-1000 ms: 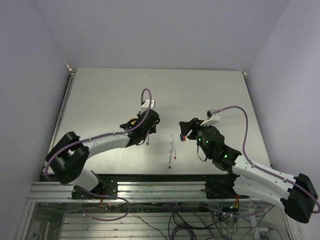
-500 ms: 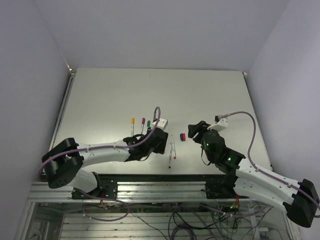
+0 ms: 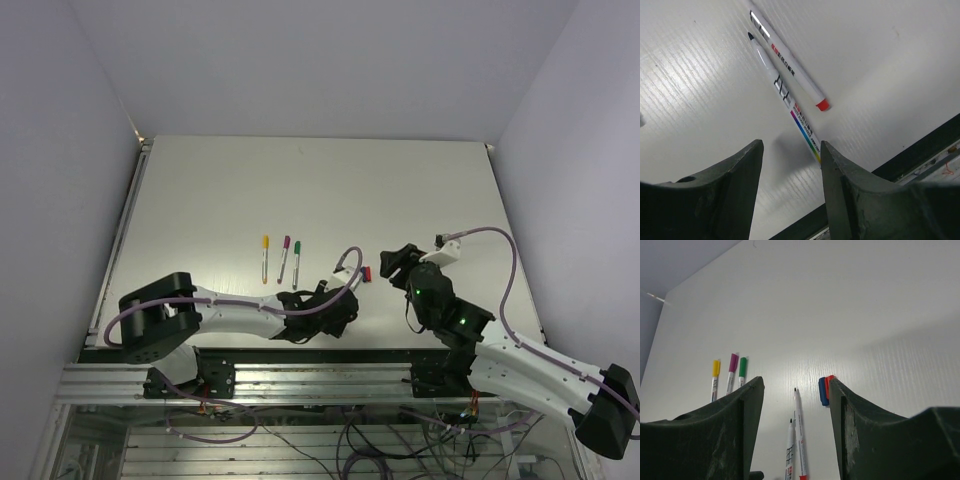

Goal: Insert the pens into the pen caps

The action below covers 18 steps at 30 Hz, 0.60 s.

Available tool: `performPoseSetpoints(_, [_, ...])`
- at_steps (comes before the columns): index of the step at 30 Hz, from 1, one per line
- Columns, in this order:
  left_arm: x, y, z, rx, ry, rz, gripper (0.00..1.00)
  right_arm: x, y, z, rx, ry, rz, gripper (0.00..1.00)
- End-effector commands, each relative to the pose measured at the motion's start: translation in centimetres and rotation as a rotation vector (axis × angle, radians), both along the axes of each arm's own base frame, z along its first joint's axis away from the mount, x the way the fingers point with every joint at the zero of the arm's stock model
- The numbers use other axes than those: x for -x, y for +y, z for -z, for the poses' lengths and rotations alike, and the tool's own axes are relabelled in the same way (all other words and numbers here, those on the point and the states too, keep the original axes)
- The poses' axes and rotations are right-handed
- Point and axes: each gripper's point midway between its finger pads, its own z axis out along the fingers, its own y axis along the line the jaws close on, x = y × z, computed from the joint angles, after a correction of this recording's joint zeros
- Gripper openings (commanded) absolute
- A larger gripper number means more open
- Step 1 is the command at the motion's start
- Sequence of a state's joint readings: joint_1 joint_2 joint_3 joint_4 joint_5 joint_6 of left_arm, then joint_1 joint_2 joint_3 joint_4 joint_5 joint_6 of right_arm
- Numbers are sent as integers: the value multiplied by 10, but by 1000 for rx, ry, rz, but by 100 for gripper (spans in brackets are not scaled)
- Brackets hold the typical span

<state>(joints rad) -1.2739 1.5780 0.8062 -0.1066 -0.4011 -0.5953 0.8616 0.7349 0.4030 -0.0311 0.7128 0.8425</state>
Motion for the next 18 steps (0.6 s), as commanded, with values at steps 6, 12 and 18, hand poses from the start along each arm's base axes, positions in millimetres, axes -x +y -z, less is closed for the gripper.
performPoseSetpoints(6, [-8,-12,-1,-6,-25,-31,59,1,-7,6,-5,2,31,54])
performPoseSetpoints(12, [-7,-15,10,-25,-10,-32,59,2,-7,10,-2,7,31,54])
performPoseSetpoints(18, [-8,-15,20,-51,0,-43,58,3,-9,9,-5,2,30,54])
